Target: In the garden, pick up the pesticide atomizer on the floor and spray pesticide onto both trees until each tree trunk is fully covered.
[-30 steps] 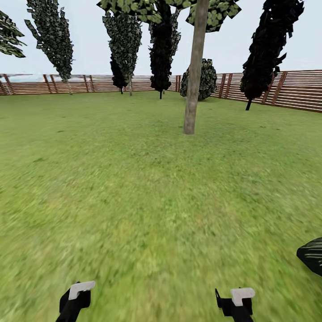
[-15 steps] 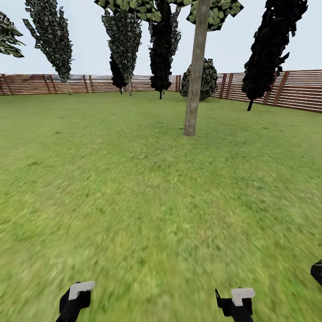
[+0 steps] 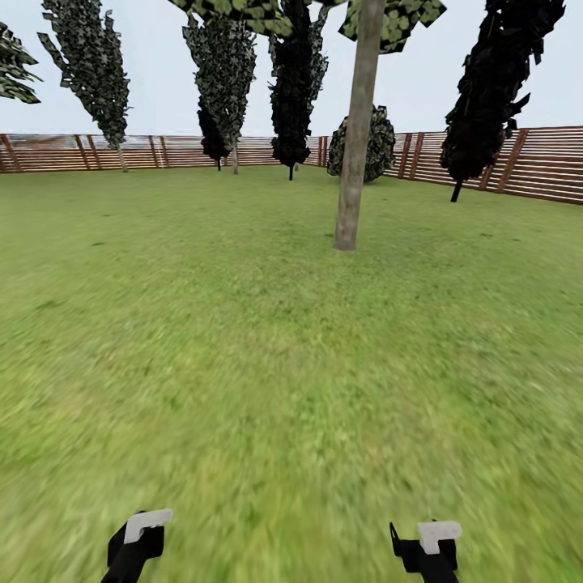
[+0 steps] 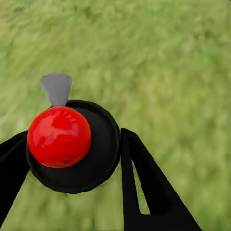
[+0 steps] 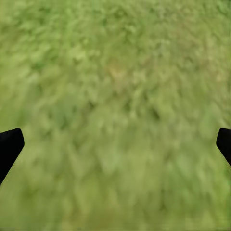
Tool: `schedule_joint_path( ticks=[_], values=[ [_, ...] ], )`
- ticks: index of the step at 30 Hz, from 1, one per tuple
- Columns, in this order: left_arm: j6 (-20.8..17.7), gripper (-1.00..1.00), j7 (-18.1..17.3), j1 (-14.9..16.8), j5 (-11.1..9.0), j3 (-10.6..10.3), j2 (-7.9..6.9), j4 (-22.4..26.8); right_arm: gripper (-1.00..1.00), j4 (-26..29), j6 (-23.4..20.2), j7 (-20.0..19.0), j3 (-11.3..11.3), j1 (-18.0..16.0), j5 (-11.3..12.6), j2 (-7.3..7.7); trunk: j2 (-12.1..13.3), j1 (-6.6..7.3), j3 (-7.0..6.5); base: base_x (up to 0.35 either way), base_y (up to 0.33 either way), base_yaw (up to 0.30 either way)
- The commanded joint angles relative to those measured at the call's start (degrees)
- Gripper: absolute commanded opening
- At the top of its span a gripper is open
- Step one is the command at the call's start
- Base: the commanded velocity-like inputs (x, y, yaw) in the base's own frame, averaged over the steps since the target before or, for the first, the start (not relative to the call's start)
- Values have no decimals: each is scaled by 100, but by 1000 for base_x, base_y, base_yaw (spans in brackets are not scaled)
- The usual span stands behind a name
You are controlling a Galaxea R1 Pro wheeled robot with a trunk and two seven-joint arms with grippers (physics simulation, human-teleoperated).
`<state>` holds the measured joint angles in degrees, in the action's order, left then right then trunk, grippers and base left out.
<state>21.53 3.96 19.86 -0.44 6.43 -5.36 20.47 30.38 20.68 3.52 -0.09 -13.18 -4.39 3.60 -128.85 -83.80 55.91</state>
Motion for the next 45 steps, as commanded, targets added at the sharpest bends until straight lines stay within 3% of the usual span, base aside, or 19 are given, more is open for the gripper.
schedule_joint_path(
  ticks=[1,31,45],
  values=[
    [0,-100,0,0,0,1,0,1,100,-1,1,0,0,0,0,0,0,0,0,339,0,0],
    [9,-100,0,0,0,0,0,7,100,3,6,5,0,0,-1,10,0,0,0,339,0,-1],
    [7,-100,0,0,0,7,-2,8,100,3,6,3,0,0,-5,9,0,0,-14,339,0,-238]
  ],
)
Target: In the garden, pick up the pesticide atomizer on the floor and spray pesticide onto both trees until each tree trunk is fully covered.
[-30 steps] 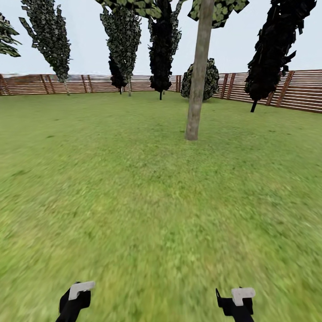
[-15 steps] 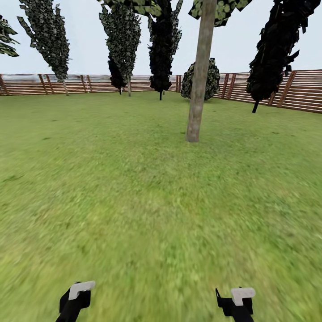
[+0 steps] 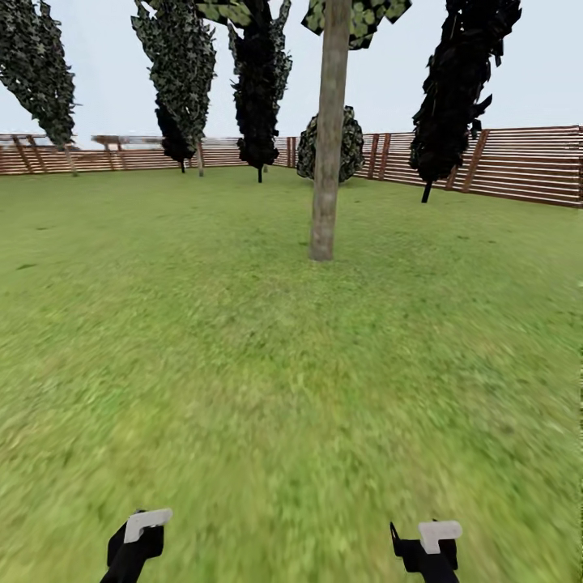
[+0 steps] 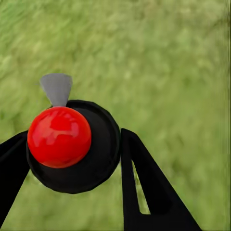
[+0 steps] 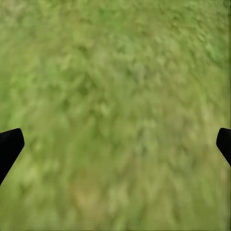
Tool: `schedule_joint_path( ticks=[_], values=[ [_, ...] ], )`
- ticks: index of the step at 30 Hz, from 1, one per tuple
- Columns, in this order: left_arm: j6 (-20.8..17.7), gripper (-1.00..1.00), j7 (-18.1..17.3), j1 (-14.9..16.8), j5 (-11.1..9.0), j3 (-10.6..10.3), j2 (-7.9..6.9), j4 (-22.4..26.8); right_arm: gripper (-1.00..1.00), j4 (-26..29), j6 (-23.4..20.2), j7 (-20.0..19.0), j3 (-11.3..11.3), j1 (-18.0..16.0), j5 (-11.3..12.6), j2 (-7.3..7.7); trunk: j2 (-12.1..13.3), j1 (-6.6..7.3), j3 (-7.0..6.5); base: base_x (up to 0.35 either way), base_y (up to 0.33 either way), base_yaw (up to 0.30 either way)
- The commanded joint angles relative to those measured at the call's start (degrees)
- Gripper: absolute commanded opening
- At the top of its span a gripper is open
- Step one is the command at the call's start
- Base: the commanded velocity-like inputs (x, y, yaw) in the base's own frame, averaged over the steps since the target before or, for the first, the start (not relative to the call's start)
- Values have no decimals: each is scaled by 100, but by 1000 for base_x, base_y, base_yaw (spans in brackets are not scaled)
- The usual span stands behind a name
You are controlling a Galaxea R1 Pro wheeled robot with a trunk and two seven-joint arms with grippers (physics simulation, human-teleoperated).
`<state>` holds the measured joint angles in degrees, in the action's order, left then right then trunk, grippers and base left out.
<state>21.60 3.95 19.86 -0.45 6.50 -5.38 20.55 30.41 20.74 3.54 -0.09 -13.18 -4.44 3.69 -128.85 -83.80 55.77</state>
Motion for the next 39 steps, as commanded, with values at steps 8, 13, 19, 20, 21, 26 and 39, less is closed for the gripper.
schedule_joint_path(
  ticks=[8,13,19,20,21,26,39],
  values=[
    [1,-100,0,0,1,-2,-5,1,100,0,0,4,0,0,-1,0,0,0,0,339,0,-129],
    [1,-100,0,0,1,-3,-7,2,100,0,0,2,0,0,-3,0,0,0,0,339,0,-6],
    [1,-100,0,0,1,0,-7,-2,100,0,0,5,0,0,-4,0,0,0,0,339,0,0],
    [-1,-100,0,0,1,0,-7,-3,100,0,0,5,0,0,-4,0,0,0,0,339,0,0],
    [-1,-100,0,0,1,-2,-7,-5,100,0,0,6,0,0,-4,0,0,0,0,339,0,0],
    [0,-100,0,0,1,-4,-7,-7,100,0,0,2,7,0,-4,-7,0,0,1,339,0,-17],
    [1,-100,0,0,1,-2,-7,-6,100,0,0,3,8,0,-3,-8,0,0,62,339,0,-182]
  ],
)
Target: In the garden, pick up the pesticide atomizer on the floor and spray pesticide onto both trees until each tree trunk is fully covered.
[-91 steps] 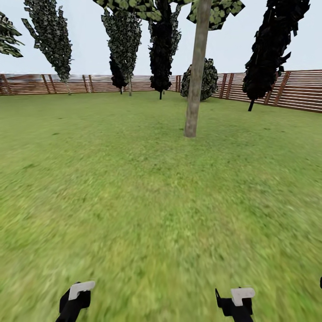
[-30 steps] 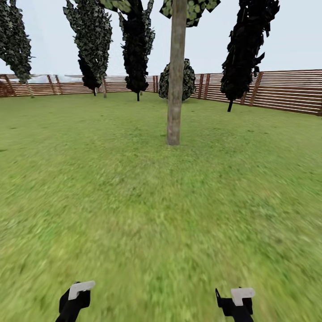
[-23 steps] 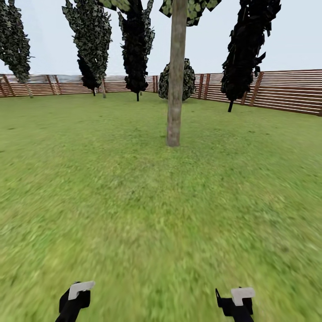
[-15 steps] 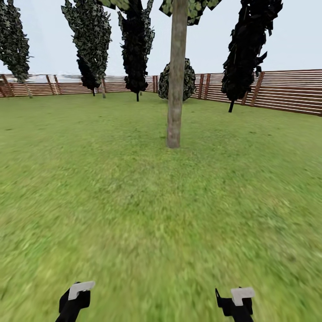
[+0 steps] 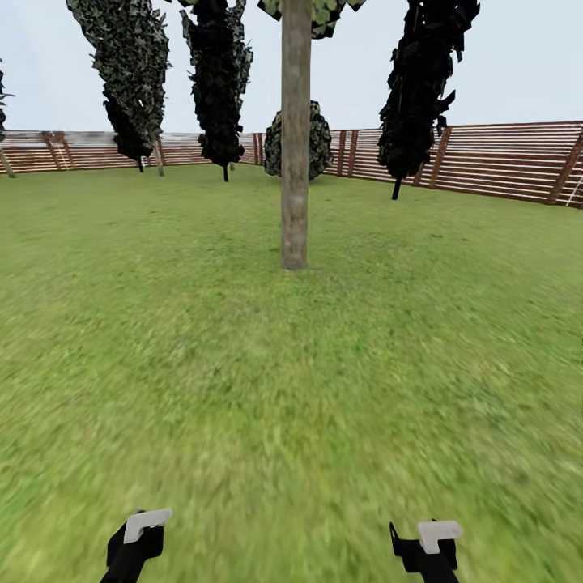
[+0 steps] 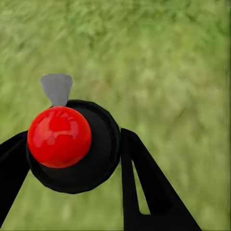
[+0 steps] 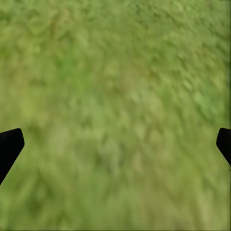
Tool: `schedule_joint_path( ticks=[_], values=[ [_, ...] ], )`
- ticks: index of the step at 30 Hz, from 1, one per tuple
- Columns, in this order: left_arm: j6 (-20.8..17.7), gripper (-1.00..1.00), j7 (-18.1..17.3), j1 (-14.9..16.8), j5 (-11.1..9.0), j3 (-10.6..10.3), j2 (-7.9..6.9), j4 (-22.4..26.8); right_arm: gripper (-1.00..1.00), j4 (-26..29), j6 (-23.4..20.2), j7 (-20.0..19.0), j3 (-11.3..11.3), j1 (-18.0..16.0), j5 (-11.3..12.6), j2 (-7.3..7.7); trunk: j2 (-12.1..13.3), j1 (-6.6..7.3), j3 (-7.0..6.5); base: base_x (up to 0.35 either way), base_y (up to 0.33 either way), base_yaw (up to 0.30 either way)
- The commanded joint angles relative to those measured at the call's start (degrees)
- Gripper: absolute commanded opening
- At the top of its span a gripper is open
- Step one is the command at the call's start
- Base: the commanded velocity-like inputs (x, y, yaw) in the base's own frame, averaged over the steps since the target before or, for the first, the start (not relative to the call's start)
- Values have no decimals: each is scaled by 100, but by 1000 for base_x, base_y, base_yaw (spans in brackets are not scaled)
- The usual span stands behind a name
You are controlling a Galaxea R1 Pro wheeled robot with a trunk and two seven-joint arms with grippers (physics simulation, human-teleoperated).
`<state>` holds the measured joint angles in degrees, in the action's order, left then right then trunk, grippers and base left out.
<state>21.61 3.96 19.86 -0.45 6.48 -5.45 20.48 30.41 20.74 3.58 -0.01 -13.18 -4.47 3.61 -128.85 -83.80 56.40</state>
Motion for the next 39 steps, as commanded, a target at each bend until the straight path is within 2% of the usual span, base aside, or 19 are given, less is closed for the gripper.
schedule_joint_path(
  ticks=[1,39],
  values=[
    [0,-100,0,0,1,1,0,2,100,0,0,-1,0,0,0,0,0,0,1,339,0,-35],
    [-1,-100,0,0,1,1,0,7,100,-9,0,-5,1,0,-10,-1,0,0,3,339,0,-2]
  ],
)
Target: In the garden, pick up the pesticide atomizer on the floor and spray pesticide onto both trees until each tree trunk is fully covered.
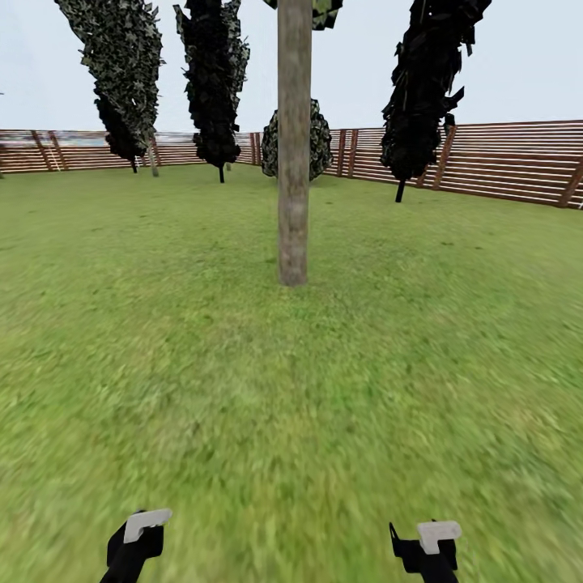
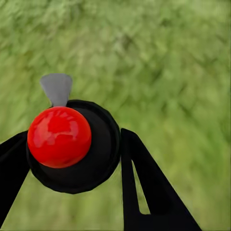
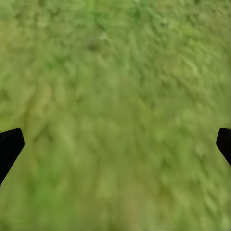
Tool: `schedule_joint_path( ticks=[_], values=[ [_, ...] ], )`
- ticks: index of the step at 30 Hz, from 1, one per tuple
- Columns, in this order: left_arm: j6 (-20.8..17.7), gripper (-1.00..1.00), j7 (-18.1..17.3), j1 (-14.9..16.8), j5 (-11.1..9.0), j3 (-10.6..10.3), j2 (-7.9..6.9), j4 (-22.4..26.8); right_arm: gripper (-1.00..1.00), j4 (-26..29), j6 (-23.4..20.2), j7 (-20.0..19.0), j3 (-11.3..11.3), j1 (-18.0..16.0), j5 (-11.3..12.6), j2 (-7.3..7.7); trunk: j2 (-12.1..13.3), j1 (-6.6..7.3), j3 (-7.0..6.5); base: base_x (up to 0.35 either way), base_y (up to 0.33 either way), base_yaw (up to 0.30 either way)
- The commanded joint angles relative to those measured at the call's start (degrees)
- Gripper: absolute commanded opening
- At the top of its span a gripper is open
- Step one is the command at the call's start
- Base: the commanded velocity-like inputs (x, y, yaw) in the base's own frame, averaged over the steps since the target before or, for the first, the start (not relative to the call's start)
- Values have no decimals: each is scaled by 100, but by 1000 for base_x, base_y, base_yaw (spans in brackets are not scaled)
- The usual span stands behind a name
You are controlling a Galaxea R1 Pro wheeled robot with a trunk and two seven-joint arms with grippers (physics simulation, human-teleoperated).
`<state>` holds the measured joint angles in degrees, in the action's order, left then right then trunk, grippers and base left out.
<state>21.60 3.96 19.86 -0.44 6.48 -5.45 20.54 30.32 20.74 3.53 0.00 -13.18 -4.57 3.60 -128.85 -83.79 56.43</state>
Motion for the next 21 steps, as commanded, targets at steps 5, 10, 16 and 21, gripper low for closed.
schedule_joint_path(
  ticks=[5,10,16,21],
  values=[
    [1,-100,0,0,0,1,0,0,100,0,0,-1,0,0,0,1,0,0,0,339,0,0],
    [0,-100,0,0,0,0,0,-2,100,0,0,-1,0,0,0,1,0,0,0,339,0,0],
    [-1,-100,0,0,0,0,0,-6,100,0,0,-1,0,0,0,6,0,0,0,339,0,0],
    [-1,-100,0,0,0,0,0,-6,100,0,0,-1,0,0,0,5,0,0,0,339,0,0]
  ],
)
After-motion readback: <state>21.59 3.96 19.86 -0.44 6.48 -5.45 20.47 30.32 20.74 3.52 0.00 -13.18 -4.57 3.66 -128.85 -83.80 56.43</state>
